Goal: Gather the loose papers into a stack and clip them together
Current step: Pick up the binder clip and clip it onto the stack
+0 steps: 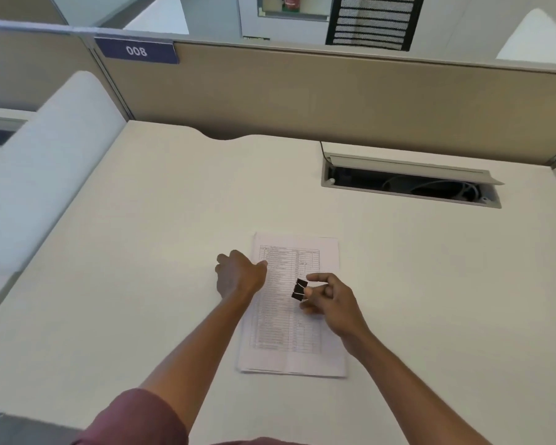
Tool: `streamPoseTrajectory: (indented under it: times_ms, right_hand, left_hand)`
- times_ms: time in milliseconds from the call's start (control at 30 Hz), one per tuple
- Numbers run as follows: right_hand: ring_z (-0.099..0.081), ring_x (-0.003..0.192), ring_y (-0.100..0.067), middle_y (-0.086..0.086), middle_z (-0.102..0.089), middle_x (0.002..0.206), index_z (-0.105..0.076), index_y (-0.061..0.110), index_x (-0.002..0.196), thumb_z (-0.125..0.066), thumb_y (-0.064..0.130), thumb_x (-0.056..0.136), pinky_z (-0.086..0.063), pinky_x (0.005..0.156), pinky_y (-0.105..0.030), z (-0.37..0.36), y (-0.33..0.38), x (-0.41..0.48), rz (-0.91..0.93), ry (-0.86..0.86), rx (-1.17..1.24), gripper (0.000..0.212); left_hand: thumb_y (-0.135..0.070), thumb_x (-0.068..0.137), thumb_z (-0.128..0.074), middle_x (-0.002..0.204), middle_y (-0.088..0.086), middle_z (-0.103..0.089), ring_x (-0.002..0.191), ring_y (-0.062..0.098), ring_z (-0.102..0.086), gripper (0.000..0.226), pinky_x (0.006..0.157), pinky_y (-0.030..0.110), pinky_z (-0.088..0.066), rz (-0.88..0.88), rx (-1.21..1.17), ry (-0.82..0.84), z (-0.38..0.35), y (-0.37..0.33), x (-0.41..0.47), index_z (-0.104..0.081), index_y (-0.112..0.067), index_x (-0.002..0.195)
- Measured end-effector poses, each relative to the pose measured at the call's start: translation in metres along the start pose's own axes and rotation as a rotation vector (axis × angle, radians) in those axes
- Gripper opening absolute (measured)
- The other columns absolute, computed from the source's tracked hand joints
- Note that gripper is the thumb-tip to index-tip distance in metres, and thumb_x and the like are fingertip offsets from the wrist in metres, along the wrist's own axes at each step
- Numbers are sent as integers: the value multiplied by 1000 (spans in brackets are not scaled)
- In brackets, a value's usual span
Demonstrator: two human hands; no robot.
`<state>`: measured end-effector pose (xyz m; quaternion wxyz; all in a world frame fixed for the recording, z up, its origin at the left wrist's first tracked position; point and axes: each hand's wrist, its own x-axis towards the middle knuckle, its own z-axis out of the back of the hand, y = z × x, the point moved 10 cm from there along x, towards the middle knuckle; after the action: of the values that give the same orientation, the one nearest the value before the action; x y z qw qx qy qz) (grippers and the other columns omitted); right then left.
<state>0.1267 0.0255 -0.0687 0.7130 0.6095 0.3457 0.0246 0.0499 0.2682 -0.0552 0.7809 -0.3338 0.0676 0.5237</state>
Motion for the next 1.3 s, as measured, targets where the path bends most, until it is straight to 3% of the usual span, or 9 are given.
streamPoseTrajectory:
  times_ms: [100,433,667,767,867,933,1000,1133,1300]
  right_hand:
    - [-81,88,-29,-21,-77,99,-63,31,134,-74,15,100,-66,85,-40,-5,-7,5,-8,37,-71,39]
    - [-81,86,-27,-18,-77,97,-65,20,137,-81,20,95,-66,86,-37,-4,-23,15,-44,28,-100,45]
    - [-80,83,-22,-19,-75,100,-64,21,138,-80,19,95,-63,77,-27,-6,-22,15,-41,30,-111,45]
    - [-80,87,-26,-21,-74,102,-64,21,139,-81,19,95,-64,79,-29,-6,-23,16,-38,36,-111,47]
    - [-80,89,-27,-24,-72,106,-63,21,139,-81,19,95,-64,81,-30,-6,-24,16,-39,43,-96,48]
    - [-81,89,-27,-23,-72,106,-63,21,139,-81,20,95,-64,83,-31,-5,-25,17,-38,46,-90,48]
    - [-81,89,-28,-24,-72,105,-63,21,139,-81,20,95,-64,84,-33,-4,-26,18,-40,48,-89,48]
    - [-80,90,-30,-23,-72,104,-63,21,138,-82,21,93,-65,88,-40,-4,-28,19,-43,46,-93,48]
    - [-79,96,-32,-27,-69,109,-64,21,133,-81,18,94,-63,79,-29,-4,-29,17,-59,36,-82,43]
  left_hand:
    - [-51,94,-76,140,15,-54,129,38,-59,59,95,51,-56,2,62,12,-1,-9,1,-63,-4,128]
    - [-56,89,-81,150,16,-40,144,40,-41,87,102,55,-52,58,119,32,-15,-26,-4,-44,0,145]
    - [-64,84,-82,152,19,-47,138,43,-54,101,112,53,-44,139,107,97,-17,-30,8,-40,0,150]
    - [-64,84,-82,148,17,-59,140,41,-54,87,115,50,-40,147,108,116,-13,-28,18,-52,-5,140]
    - [-53,84,-87,138,14,-67,142,39,-46,52,110,47,-36,162,64,132,-10,-29,19,-59,-16,105]
    - [-49,79,-93,136,14,-67,144,37,-40,53,106,47,-37,203,5,167,-15,-25,19,-57,-16,100]
    - [-50,77,-94,136,15,-67,143,36,-41,55,106,48,-43,207,-43,169,-19,-23,21,-61,-16,103]
    - [-42,92,-82,132,15,-70,123,39,-65,47,101,47,-59,109,-151,169,-27,-31,23,-67,-6,120]
    - [-34,108,-60,136,18,-66,120,39,-64,42,93,40,-54,84,-363,198,-36,-27,30,-61,0,132]
